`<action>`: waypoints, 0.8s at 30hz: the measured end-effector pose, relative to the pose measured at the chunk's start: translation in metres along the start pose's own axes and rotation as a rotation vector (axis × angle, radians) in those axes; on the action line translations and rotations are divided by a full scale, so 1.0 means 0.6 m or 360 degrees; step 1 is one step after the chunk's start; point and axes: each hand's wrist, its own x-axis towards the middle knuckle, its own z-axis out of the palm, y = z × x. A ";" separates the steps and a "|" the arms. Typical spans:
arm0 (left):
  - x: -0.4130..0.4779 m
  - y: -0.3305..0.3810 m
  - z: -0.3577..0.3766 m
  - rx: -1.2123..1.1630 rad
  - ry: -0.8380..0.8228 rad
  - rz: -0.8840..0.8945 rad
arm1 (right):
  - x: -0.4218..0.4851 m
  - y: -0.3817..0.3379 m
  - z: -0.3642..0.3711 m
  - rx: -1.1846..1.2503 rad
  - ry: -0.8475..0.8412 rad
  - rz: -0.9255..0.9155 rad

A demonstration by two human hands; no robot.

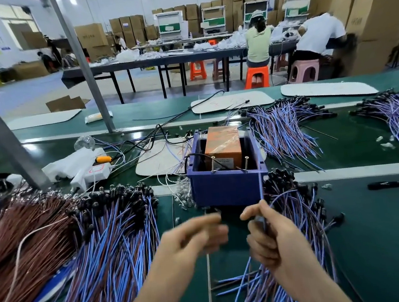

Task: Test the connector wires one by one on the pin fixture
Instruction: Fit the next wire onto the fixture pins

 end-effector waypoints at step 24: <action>0.172 0.026 0.042 -0.0480 0.0111 -0.0271 | 0.126 -0.084 0.026 -0.1063 0.0165 -0.0281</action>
